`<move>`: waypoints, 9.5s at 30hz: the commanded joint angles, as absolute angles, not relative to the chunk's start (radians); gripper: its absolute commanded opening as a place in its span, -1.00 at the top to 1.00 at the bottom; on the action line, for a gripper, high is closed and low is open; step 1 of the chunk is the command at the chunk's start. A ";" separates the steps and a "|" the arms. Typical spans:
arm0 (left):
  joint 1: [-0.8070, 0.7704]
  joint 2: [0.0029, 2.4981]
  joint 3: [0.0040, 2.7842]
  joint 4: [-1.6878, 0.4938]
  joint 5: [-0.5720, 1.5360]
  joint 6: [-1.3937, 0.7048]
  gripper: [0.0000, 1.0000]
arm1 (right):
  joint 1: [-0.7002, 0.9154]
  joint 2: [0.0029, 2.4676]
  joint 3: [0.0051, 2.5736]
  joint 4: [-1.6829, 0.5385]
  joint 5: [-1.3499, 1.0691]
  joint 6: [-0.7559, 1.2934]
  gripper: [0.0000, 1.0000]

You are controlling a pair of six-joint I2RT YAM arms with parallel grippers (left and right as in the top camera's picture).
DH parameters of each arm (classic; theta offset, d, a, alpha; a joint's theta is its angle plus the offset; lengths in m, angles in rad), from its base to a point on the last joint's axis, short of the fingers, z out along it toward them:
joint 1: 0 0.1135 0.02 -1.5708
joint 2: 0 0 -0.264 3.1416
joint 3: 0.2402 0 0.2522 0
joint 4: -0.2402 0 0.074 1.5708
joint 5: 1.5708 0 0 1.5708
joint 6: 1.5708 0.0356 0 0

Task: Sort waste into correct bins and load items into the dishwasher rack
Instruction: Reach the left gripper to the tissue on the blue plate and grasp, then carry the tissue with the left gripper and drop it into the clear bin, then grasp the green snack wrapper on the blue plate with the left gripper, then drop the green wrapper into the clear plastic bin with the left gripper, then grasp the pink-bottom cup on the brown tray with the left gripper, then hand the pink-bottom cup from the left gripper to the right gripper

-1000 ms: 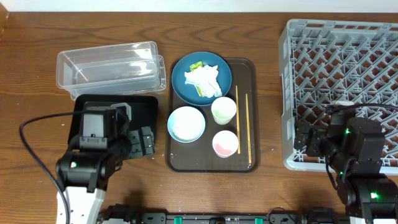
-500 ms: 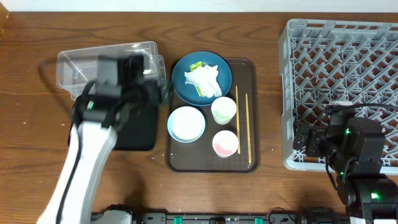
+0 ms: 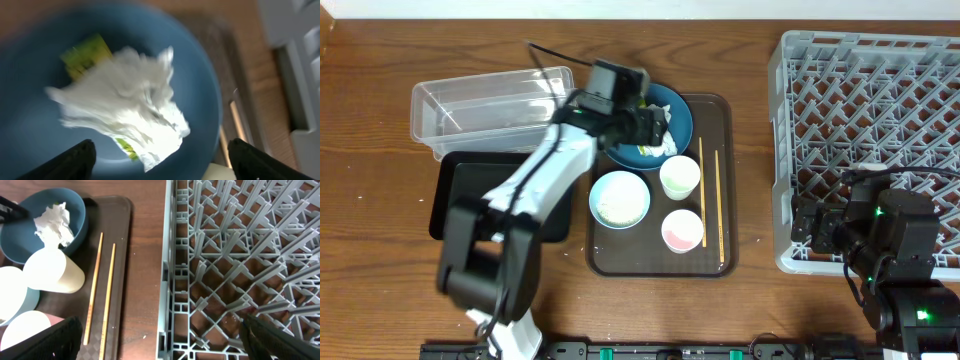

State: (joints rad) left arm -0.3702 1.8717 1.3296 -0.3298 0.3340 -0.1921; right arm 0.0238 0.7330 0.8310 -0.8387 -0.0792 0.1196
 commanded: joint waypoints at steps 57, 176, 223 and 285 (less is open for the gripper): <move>-0.033 1.616 1.339 -0.418 0.140 -0.204 0.88 | 0.031 0.731 0.851 -0.846 -0.086 0.126 -0.98; 0.005 1.649 1.343 -0.418 0.032 -0.038 0.28 | 0.031 0.731 0.851 -0.849 -0.086 0.126 -0.99; -0.371 1.523 1.308 -1.005 0.419 -0.091 -0.11 | 0.031 0.731 0.851 -0.857 -0.086 0.126 -0.98; -0.344 1.631 1.232 -0.401 1.422 -0.353 0.88 | 0.031 1.029 0.850 -0.579 -1.084 -0.193 -0.98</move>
State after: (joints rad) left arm -0.3309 1.6272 1.2224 -0.4118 1.3209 -0.3416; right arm 0.0238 1.0035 0.8352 -0.6018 -0.9779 -0.1505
